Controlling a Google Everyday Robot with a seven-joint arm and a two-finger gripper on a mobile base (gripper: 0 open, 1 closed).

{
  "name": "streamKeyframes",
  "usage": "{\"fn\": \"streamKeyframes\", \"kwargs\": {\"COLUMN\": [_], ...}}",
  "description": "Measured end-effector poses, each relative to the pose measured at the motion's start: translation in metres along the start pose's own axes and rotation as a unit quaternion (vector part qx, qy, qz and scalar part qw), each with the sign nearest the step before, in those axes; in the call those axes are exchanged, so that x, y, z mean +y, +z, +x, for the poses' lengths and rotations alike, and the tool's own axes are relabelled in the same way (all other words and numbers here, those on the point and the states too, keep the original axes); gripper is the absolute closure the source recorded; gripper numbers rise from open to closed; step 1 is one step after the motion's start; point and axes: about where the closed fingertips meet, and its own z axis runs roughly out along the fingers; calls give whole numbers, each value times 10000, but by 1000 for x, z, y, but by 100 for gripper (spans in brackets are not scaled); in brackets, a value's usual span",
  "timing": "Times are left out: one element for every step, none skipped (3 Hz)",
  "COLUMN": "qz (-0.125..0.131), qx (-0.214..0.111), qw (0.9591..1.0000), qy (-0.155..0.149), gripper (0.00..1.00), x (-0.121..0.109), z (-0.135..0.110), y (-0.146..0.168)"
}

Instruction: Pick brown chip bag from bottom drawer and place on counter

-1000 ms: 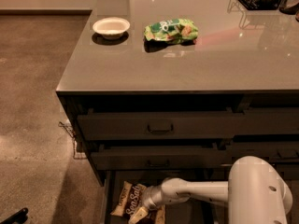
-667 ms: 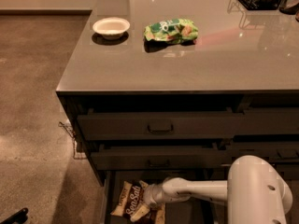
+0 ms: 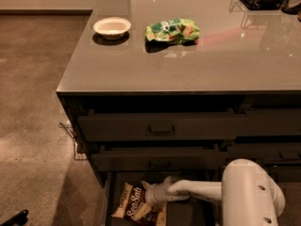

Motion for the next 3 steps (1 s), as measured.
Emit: {"fn": "streamKeyframes", "kwargs": {"qz": [-156,-339,-373], "qx": [11,-41,-391], "qw": [9998,9993,9985], "qy": [102,139,0], "gripper": [18,50,73], "x": [-5,-4,-1], "z": [11,16,4], "y": [15,25,11]}}
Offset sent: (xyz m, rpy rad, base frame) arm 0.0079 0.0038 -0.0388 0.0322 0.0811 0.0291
